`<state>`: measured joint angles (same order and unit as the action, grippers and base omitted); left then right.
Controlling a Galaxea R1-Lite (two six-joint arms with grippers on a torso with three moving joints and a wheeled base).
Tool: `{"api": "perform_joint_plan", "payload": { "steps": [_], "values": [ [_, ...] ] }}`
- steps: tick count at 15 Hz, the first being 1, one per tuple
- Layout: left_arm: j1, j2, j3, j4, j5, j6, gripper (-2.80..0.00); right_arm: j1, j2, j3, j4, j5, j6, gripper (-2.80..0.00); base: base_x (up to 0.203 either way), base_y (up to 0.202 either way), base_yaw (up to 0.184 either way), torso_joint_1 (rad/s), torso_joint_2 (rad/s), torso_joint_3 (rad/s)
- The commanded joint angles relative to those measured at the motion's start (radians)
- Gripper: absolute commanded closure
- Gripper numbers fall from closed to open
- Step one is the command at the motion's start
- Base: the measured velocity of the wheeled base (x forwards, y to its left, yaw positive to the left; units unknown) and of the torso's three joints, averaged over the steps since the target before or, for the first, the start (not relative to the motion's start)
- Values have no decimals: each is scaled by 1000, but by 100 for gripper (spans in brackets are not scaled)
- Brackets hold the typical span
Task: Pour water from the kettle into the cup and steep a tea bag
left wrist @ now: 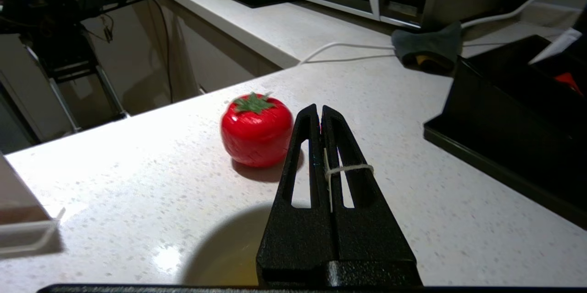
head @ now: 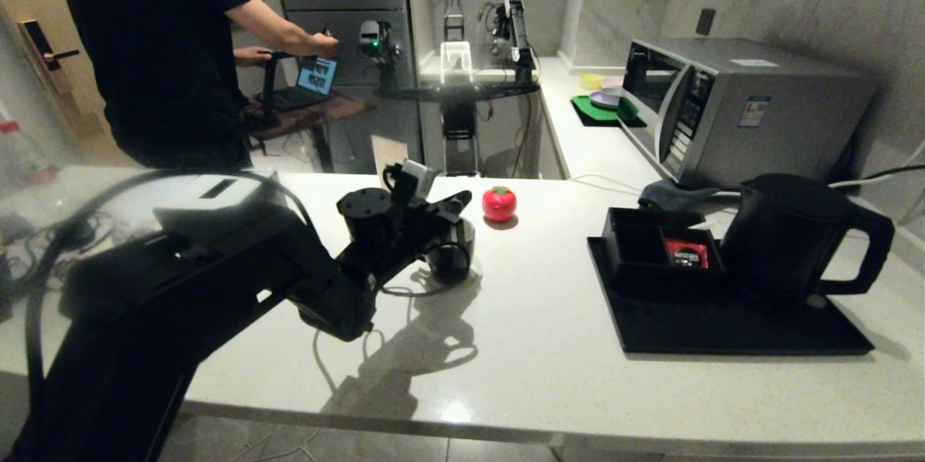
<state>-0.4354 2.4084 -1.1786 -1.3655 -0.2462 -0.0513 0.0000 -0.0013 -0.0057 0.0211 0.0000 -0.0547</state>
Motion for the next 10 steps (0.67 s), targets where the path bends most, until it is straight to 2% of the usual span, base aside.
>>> {"api": "perform_joint_plan", "payload": {
  "steps": [1, 10],
  "values": [
    [-6, 14, 25, -21, -1, -1, 0, 0, 1, 1, 0, 0, -1, 0, 0, 0, 0, 0, 0, 0],
    [8, -89, 12, -11, 7, -2, 0, 0, 1, 0, 0, 0, -1, 0, 0, 0, 0, 0, 0, 0]
  ]
}}
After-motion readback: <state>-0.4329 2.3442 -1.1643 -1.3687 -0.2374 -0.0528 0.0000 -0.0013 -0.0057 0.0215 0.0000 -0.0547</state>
